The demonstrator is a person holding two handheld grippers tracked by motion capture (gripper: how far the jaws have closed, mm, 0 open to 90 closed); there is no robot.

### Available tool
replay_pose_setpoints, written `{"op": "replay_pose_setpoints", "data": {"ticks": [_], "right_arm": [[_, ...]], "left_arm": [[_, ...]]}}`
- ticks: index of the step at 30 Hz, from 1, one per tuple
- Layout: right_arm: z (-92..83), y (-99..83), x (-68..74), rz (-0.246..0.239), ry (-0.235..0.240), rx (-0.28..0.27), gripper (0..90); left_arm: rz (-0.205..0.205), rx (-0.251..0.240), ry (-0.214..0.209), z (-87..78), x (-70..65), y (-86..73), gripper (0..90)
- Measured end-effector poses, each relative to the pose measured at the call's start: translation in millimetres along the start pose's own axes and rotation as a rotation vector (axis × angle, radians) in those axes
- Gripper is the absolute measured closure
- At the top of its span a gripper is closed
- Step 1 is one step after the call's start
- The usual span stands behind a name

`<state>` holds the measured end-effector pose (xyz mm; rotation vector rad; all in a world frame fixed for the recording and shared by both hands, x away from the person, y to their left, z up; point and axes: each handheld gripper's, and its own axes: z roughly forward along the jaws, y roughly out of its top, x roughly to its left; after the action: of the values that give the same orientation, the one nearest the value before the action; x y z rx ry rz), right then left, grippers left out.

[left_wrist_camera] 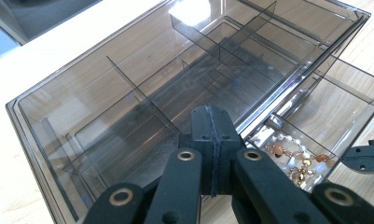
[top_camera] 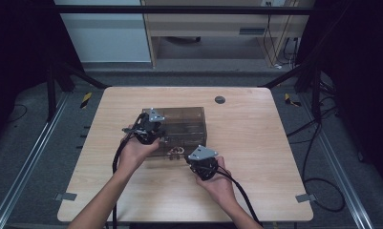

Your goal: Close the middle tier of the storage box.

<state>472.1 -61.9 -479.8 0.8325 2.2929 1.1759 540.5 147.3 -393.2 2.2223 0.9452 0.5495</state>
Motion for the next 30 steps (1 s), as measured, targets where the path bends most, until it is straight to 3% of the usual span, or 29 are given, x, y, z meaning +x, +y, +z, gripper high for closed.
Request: {"op": "replay_pose_setpoints", "data": {"ticks": [30], "right_arm": [[9.0,8.4,-9.4,0.013,-0.014,0.008,90.0]], "left_arm": [[-0.008,-0.012,-0.001,0.2,-0.1,-1.0,89.7]]}}
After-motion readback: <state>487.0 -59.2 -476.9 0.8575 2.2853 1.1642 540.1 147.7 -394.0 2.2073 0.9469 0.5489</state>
